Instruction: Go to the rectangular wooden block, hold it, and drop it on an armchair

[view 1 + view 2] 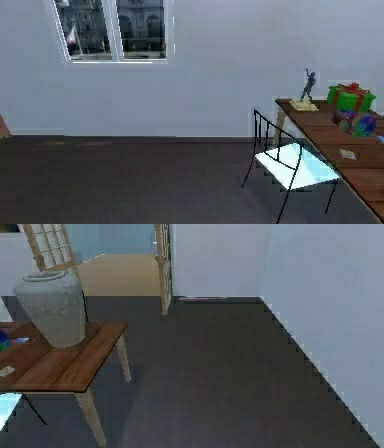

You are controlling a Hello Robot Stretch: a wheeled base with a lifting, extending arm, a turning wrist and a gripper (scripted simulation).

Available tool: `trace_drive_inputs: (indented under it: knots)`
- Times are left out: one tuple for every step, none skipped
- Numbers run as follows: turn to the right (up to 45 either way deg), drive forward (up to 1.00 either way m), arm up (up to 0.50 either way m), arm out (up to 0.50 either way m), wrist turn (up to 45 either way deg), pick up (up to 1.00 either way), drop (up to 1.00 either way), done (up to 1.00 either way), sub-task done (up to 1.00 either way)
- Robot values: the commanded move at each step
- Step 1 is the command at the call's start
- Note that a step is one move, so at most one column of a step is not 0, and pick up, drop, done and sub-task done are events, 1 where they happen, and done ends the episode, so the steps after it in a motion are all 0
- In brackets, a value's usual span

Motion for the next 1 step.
trace_drive_inputs:
  knots:
    - [-45.0,0.00,0.00,0.00,0.0,0.00,0.00,0.00,0.00]
